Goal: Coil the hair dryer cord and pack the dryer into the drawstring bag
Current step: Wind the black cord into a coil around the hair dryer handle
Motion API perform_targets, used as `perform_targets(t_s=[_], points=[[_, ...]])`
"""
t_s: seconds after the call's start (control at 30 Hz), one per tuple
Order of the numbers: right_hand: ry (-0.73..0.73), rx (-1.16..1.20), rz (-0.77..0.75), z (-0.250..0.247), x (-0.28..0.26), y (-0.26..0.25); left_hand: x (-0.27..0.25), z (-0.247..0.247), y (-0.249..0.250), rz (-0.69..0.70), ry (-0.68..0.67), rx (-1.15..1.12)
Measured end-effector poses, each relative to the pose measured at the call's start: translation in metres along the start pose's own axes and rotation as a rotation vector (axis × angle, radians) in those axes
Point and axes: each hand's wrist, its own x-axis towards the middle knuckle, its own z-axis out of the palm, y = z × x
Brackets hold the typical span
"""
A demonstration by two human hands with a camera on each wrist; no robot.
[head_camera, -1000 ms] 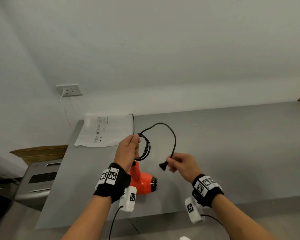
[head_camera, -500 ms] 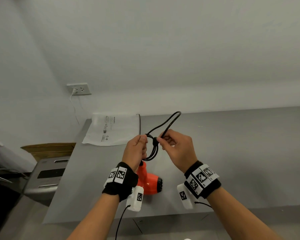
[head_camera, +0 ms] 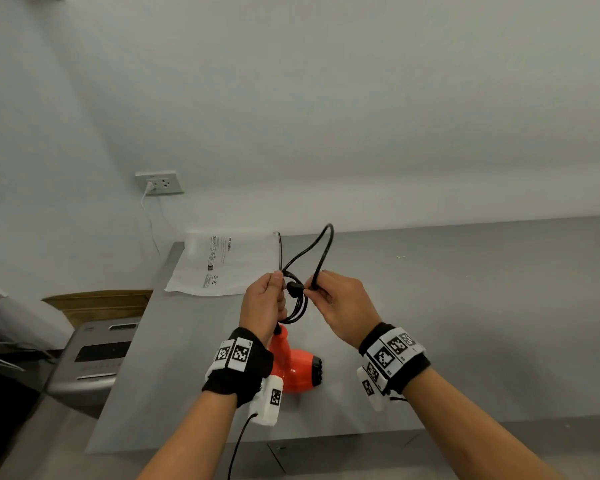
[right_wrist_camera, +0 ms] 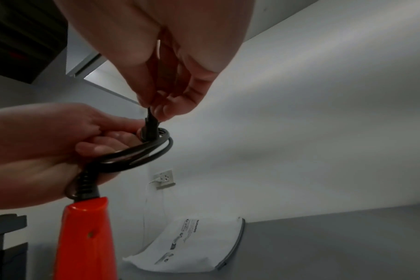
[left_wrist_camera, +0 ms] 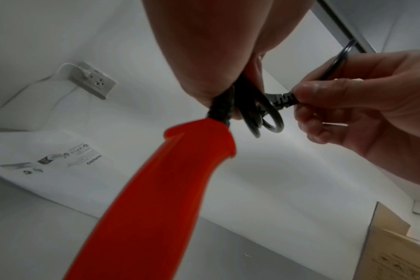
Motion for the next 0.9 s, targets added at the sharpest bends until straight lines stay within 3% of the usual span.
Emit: perform_targets(t_s=[0.1,0.27,0.4,0.6,0.8,0.9], points=[[-0.021,-0.003,0.041,0.003,-0.005,0.002,-0.002,0.004,0.001,0.004,0.006,0.063],[-0.076,-0.111,0.121,0.015,0.003,0.008,-0.011,0.015,0.0,-0.01,-0.093,0.092],[0.024,0.248,0.404,0.021,0.0,0.019,-0.007,0.013,0.0,-0.033,-0.128,0.03],[-0.256,0.662,0.53,0.024,-0.004,0.022,-0.007,0.008,0.001,-0.049,-0.166,0.059],[-0.389,0.306,0.389,0.007,-0.021,0.057,-0.006,0.0,0.005,-0.066,-0.162,0.042],[-0.345,0.114,0.47,0.0,-0.03,0.097,-0.005,-0.006,0.005,-0.067,-0.161,0.043]])
